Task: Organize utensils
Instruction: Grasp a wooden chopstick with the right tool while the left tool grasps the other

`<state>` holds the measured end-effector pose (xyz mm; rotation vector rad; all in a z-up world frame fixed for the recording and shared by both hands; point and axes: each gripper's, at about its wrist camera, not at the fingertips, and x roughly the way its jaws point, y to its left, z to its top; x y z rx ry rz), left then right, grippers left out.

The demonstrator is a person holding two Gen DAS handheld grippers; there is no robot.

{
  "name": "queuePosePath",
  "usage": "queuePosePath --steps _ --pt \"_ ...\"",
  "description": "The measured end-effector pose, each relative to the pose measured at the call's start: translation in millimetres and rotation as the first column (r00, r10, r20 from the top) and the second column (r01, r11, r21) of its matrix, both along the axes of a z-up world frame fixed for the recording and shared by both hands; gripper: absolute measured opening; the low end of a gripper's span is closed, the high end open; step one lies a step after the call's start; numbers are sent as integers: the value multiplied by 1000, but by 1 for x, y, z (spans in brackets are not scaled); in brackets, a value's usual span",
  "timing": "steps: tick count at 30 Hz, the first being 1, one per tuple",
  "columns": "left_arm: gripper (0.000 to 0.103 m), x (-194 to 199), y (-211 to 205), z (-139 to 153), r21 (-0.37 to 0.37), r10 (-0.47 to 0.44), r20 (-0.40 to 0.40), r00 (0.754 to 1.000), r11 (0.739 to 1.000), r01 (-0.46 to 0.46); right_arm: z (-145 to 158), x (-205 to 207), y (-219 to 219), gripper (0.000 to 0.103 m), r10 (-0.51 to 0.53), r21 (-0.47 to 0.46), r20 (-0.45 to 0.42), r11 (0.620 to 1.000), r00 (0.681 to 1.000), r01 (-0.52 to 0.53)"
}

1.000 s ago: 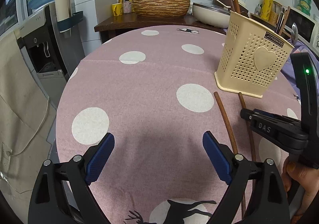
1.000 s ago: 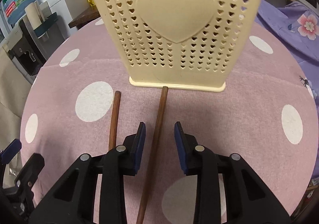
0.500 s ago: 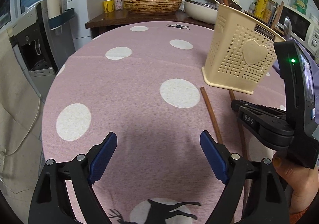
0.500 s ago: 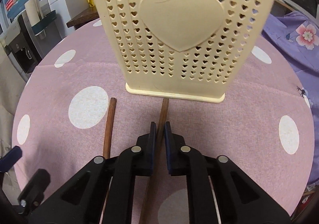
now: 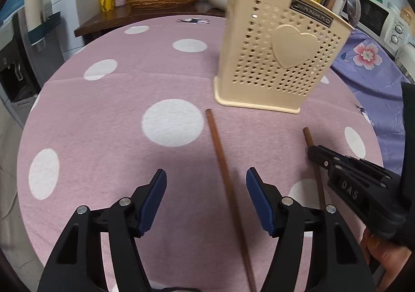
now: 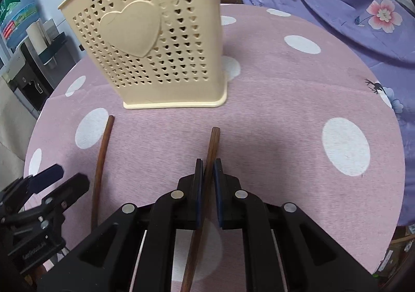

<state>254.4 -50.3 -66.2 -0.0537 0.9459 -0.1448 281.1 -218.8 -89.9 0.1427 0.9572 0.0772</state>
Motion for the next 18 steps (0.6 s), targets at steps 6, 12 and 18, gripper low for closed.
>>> queuePosePath --steps 6,12,18 --pt "39 17 -22 -8 30 -28 -28 999 999 29 -1 -1 -8 9 -17 26 5 1000 1000 17" --pt "27 30 -27 -12 51 -14 -6 1000 999 14 0 1 -7 9 -22 30 16 999 1000 21" --pt "17 40 -30 -13 72 13 6 1000 997 -13 -1 1 -7 9 -35 33 20 999 999 35"
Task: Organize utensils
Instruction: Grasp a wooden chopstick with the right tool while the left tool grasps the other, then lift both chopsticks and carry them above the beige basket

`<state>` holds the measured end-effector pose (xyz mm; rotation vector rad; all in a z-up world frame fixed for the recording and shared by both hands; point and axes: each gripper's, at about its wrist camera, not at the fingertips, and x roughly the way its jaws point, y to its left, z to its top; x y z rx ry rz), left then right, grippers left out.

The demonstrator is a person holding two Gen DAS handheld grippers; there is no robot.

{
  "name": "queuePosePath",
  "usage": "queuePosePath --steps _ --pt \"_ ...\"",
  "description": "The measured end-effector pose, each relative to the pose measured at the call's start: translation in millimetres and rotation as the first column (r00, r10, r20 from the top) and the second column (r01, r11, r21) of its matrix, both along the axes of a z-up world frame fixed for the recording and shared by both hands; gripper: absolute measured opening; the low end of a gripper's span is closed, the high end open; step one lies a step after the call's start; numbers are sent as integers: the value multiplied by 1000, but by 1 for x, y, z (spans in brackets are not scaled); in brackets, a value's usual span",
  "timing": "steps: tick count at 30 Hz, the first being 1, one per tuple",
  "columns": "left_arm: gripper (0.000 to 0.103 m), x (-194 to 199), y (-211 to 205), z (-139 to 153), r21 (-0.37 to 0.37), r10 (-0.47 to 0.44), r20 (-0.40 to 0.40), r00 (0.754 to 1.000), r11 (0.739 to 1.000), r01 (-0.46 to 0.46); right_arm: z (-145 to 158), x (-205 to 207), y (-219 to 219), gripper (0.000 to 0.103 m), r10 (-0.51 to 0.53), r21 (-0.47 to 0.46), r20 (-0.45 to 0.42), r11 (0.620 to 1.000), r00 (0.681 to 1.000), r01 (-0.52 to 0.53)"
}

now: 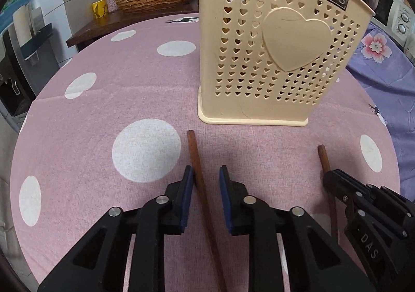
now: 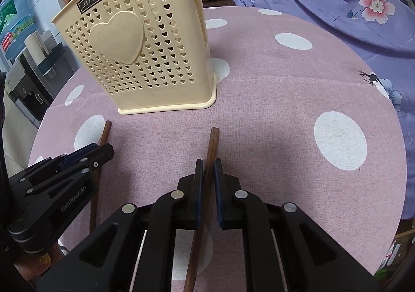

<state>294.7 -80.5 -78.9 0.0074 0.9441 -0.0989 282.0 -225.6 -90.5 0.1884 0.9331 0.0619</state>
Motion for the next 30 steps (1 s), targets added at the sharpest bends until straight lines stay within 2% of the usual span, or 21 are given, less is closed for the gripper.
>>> queuePosePath --steps 2,9,14,20,24,27,30 --pt "8 1 1 0 2 8 3 1000 1000 -8 0 1 0 9 -5 0 0 1000 1000 5" --pt "8 2 11 0 -62 19 -15 1000 998 -20 1 0 -2 9 -18 31 9 999 1000 18" --pt "7 -8 22 13 -127 24 7 1000 992 -23 16 -8 -8 9 -3 79 60 997 998 -2" --pt "7 -31 35 50 -198 19 97 995 980 1 48 -22 -17 7 6 159 126 987 992 -26" --pt "7 -51 45 79 -240 5 172 985 970 37 79 -39 -23 7 10 196 197 979 980 -49" --pt "7 -64 47 96 -248 -10 226 974 966 67 101 -53 -20 6 34 186 249 979 968 -82" --pt "7 -69 49 104 -245 -7 243 970 967 68 109 -57 -15 6 56 127 249 988 967 -90"
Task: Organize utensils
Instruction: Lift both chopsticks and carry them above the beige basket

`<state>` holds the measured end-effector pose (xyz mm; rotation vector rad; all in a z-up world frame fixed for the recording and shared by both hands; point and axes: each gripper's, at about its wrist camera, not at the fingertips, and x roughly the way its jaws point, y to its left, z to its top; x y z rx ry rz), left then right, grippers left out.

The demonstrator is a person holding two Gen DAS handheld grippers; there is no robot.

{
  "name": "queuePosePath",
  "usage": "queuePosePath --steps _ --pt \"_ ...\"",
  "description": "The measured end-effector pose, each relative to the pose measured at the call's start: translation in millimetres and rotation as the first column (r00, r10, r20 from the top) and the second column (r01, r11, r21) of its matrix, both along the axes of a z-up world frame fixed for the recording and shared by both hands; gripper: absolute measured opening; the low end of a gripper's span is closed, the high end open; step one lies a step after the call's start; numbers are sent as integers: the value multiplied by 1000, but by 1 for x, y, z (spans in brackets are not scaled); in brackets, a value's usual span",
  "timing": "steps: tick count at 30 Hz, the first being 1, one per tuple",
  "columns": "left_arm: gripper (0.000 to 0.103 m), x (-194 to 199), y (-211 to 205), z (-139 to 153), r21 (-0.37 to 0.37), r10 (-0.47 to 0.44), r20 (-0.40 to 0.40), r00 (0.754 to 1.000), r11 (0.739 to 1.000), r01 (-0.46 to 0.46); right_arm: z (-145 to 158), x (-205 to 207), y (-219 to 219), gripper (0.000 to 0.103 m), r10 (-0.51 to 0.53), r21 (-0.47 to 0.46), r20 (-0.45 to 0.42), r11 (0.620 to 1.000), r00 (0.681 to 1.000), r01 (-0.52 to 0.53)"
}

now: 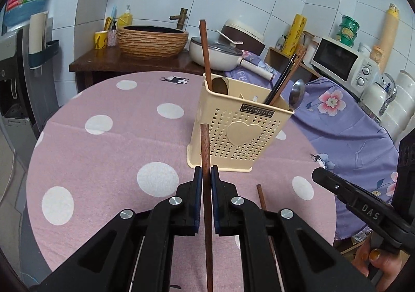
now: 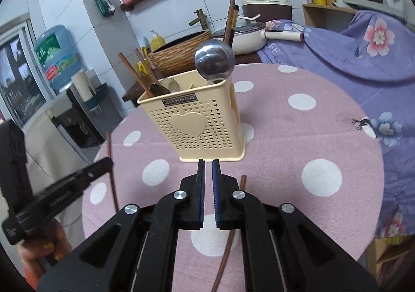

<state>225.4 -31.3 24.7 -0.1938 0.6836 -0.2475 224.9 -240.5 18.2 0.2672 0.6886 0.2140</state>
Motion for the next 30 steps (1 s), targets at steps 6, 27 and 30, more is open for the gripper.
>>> queuePosePath --steps 6,27,30 --pt "7 -9 1 9 -8 2 17 1000 1000 -2 -31 13 7 62 -68 -104 -82 993 994 59" --pt "7 -20 6 10 -1 7 34 999 1000 -7 -101 52 36 8 -109 -210 -218 976 970 63" --pt "7 -20 7 11 0 6 36 999 1000 -6 -83 41 33 8 -76 -170 -157 984 985 48"
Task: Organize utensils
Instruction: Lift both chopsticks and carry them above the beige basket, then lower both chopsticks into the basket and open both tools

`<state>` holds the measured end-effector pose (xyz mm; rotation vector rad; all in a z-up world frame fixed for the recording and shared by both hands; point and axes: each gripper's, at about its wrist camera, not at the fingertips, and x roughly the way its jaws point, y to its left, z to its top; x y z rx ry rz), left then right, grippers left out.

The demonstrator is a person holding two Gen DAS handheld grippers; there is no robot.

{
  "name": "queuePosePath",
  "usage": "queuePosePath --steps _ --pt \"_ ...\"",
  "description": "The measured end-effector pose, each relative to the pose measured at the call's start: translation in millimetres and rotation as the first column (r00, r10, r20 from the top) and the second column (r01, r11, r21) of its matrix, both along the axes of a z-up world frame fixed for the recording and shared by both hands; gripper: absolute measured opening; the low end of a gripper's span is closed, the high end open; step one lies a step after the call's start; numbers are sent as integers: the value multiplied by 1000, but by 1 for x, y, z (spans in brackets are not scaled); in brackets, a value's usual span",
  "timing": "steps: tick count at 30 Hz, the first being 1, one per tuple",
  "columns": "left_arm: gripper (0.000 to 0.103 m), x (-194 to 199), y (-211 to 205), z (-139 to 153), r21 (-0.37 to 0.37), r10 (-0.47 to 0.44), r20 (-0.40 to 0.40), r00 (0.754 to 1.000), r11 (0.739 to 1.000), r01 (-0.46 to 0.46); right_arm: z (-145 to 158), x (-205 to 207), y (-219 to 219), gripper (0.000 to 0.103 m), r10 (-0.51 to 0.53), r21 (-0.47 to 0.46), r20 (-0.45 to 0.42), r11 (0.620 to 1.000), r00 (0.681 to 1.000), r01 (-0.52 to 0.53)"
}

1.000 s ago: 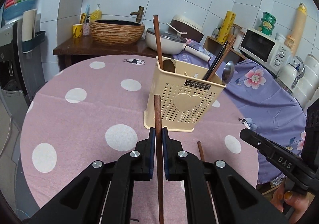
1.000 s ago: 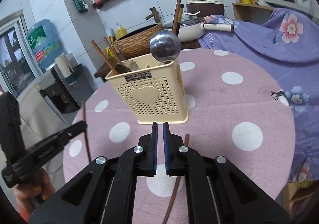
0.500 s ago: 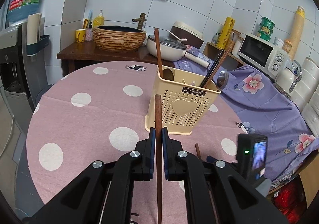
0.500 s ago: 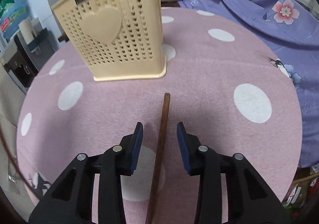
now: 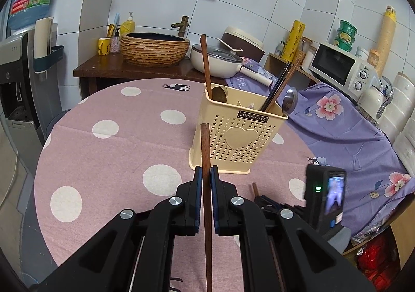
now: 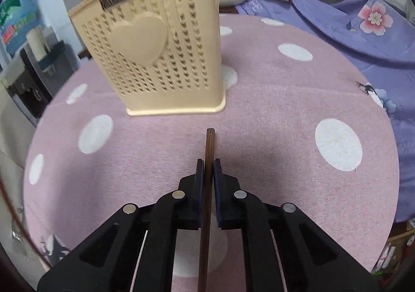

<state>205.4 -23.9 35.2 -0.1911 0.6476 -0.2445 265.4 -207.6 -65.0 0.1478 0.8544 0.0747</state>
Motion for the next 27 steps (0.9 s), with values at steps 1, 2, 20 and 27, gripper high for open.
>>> queuePosePath --steps 1,2,20,27 --pt "7 0 1 0 -2 -1 1 1000 1000 1 7 -4 -2 8 5 14 22 1000 1000 -5" --pt "7 -1 1 1 -3 -2 3 1000 1000 2 15 -9 -5 8 8 37 44 999 999 -10" --pt "7 -16 2 32 -9 -21 85 996 1000 21 135 -74 -24 8 73 169 332 976 940 -136" --pt "7 -11 0 47 2 -14 129 992 1000 14 154 -68 -19 8 90 144 372 978 924 -154"
